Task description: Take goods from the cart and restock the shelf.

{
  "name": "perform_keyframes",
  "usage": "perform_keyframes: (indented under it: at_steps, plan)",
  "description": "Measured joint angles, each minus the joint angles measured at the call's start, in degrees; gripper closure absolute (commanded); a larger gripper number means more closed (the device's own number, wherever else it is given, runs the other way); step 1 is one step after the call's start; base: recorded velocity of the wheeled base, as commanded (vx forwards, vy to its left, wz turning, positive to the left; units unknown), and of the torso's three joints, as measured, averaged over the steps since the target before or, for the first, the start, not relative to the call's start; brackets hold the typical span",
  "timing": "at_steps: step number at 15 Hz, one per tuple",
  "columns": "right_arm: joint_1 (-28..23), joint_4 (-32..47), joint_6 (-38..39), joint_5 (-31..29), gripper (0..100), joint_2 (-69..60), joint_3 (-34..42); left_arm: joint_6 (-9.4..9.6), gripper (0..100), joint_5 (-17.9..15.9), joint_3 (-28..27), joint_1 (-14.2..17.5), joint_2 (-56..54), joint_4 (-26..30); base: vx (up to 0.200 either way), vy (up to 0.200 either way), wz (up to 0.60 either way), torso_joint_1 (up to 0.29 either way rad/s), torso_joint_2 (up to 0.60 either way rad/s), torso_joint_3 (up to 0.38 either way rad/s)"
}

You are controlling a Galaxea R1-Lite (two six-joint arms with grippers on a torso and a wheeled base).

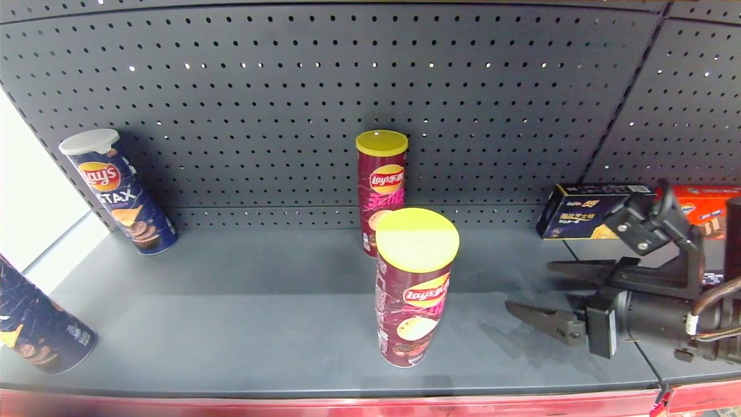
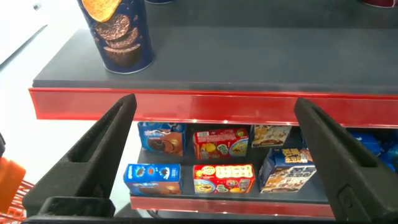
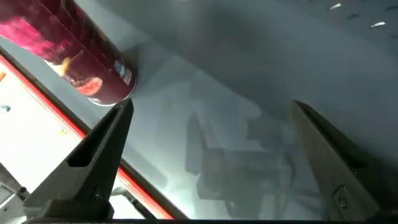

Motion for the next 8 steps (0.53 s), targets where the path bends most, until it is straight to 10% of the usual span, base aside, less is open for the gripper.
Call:
perform_keyframes:
  at_steps: [8]
  plan:
    - [5.9, -0.2, -0.1, -2.3, 0, 9.9, -6.3, -0.11, 0, 0.0, 0.0, 0.0, 0.0, 0.0, 0.0, 0.0, 0.0, 0.0, 0.0, 0.0]
